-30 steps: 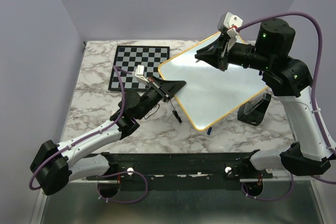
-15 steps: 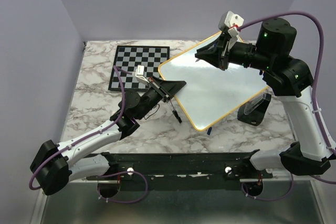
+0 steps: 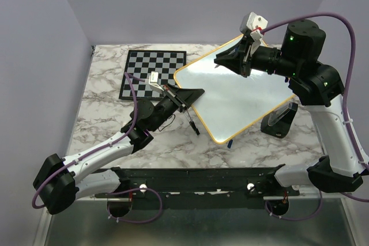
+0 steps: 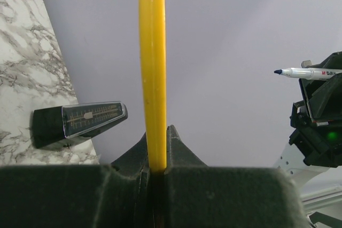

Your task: Write a sentence on the whiteboard

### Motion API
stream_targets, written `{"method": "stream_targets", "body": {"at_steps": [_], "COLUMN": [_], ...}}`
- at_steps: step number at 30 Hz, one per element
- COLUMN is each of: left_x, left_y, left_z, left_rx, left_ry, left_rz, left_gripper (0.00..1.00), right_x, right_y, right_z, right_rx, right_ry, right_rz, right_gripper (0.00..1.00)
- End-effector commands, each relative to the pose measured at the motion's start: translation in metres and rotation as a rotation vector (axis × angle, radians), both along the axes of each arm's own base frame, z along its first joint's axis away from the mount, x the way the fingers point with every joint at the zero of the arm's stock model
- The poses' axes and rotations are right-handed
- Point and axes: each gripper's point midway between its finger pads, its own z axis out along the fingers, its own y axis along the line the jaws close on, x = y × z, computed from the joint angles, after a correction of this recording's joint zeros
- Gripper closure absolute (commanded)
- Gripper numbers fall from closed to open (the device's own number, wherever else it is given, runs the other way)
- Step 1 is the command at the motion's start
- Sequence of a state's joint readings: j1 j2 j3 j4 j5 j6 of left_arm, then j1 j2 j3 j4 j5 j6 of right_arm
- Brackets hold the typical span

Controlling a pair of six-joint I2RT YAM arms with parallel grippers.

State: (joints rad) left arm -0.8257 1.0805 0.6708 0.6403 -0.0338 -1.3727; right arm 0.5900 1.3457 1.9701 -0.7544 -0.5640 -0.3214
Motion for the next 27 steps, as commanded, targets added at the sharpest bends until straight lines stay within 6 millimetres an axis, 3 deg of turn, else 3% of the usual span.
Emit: {"method": "stream_targets", "body": {"at_steps": [1, 17, 23, 27], "left_x": [-0.02, -0.027, -0.029, -0.03], "left_y": [0.023, 0.024, 0.025, 0.025], "left_z": [0.075, 0.078, 0.081, 0.085], "left_rx": [-0.222, -0.244, -0.248, -0.254], "left_ry": [-0.143, -0.206, -0.222, -0.24], "left_rz": [-0.009, -0.026, -0.03, -0.032], "left_gripper": [1.0, 1.0, 1.0, 1.0], "right_x": [-0.005, -0.009, -0.011, -0.021], "right_y": [0.001, 0.003, -0.002, 0.006], "right_z": [0.0, -0.008, 0.005, -0.009], "right_rx": [-0.007, -0.041, -0.037, -0.041], "right_ry": [-0.002, -0.016, -0.063, -0.009], "right_rz": [0.024, 0.068, 0.072, 0.152], "right_gripper": [1.0, 0.99, 1.0, 0.99]}}
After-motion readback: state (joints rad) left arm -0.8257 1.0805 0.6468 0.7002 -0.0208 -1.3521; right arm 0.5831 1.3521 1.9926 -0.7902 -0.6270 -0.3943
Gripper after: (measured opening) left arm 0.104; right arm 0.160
